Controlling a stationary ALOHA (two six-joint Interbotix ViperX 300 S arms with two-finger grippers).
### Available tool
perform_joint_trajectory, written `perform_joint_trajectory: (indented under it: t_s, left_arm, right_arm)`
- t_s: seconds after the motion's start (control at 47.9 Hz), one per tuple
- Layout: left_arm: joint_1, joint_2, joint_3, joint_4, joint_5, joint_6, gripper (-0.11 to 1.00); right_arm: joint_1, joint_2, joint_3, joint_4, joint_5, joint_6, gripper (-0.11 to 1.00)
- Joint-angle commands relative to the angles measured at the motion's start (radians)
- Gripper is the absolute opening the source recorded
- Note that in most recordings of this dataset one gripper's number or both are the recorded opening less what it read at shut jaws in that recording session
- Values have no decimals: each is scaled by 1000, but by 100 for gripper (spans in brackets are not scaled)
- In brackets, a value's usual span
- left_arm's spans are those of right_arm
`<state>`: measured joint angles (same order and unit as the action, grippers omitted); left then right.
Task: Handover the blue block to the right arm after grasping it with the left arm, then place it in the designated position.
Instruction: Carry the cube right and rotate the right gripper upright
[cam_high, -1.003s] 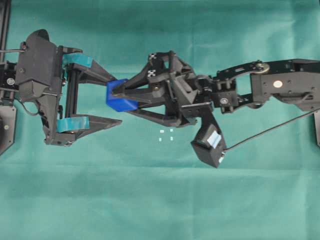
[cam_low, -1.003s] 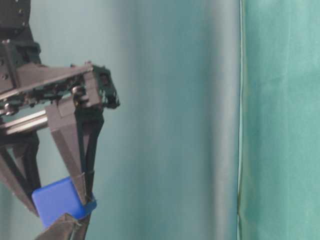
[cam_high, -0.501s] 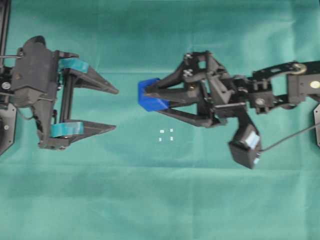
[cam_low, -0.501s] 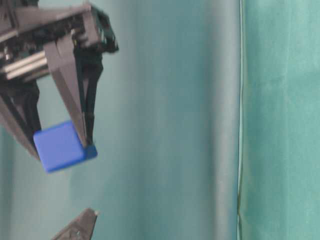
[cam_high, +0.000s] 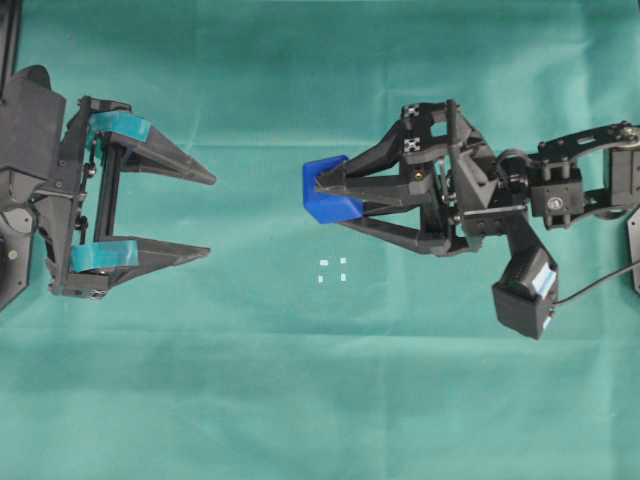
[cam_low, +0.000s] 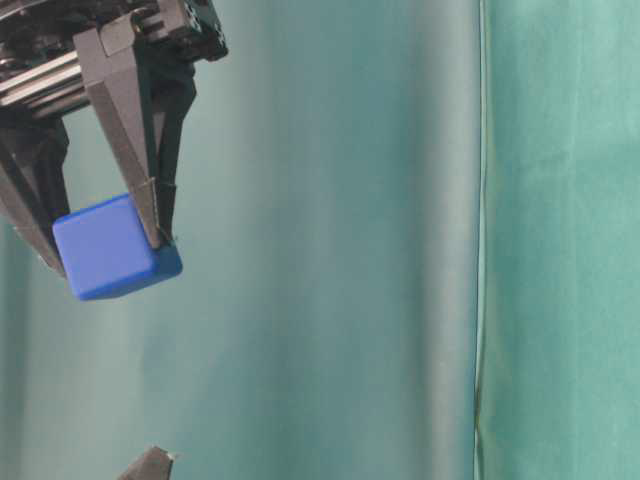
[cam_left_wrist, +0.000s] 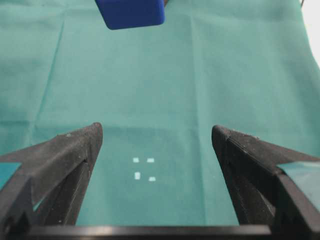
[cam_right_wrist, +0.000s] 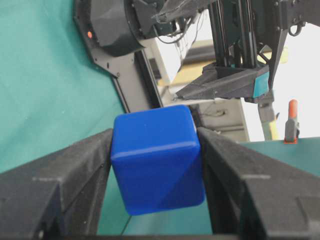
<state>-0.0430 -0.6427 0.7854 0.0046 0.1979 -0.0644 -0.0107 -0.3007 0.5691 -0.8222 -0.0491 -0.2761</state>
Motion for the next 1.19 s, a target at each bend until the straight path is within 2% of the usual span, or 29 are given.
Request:
perform_joint_trajectory:
  t_s: [0.0, 0.334, 0.481, 0.585, 0.69, 0.794, 0.919, 1.024, 1.17]
  left_arm:
    - [-5, -6, -11, -2, -5, 0, 100]
    - [-5, -6, -11, -2, -5, 0, 100]
    - [-5, -5, -11, 0, -5, 6, 100]
    - [-5, -5, -11, 0, -5, 15, 100]
    - [-5, -5, -11, 0, -5, 18, 100]
    - [-5, -5, -11, 0, -3, 17, 100]
    - [-5, -5, -11, 0, -3, 17, 100]
    - [-5, -3, -12, 0, -3, 17, 100]
    - [-5, -2, -12, 0, -5, 17, 100]
  right_arm:
    - [3, -18, -11, 5, -3, 2, 57]
    - [5, -18, -11, 9, -3, 8, 57]
    - [5, -18, -18, 77, -3, 83, 57]
    - [5, -20, -20, 129, -3, 178, 57]
    - [6, -23, -20, 155, -3, 278, 57]
    - [5, -28, -20, 164, 0, 383, 57]
    - [6, -37, -21, 192, 2, 555, 57]
    - [6, -49, -21, 193, 14, 692, 57]
    - [6, -67, -20, 193, 34, 824, 57]
